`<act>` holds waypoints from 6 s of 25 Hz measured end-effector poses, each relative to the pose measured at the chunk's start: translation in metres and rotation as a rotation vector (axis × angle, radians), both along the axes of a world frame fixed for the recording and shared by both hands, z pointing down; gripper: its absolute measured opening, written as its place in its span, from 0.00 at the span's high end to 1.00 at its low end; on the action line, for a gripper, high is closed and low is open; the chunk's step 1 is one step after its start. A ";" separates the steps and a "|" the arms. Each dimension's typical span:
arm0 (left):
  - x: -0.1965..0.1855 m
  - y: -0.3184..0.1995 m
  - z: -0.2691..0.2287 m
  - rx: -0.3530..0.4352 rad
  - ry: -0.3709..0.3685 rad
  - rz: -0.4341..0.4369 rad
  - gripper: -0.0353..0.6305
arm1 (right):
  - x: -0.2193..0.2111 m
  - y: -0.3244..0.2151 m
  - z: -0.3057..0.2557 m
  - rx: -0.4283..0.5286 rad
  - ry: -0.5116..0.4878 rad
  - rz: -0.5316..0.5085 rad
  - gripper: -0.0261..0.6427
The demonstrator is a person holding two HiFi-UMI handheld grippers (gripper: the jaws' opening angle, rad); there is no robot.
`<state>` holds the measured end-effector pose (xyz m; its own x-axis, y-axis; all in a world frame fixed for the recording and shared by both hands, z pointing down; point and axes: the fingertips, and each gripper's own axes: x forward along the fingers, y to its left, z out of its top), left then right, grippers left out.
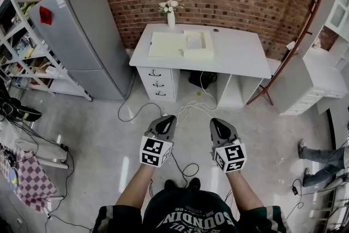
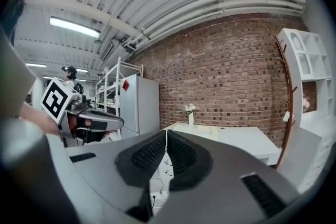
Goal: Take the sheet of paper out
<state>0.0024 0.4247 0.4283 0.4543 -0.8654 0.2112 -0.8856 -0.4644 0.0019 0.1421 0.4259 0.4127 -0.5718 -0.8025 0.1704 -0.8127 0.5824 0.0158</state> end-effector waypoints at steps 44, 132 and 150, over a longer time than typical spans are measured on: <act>-0.097 -0.177 0.010 -0.016 0.038 0.065 0.93 | -0.115 -0.164 0.005 -0.036 -0.001 0.050 0.86; -0.031 -0.616 0.017 -0.091 0.016 -0.013 0.93 | -0.076 -0.618 0.006 -0.082 -0.031 -0.079 0.86; -0.051 -0.648 0.028 -0.104 0.023 0.014 0.93 | -0.090 -0.642 0.019 -0.097 -0.001 -0.044 0.86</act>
<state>-0.0487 -0.2229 0.4564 0.4721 -0.8327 0.2892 -0.8781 -0.4732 0.0710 0.0517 -0.2164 0.4312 -0.6061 -0.7564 0.2458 -0.7864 0.6162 -0.0429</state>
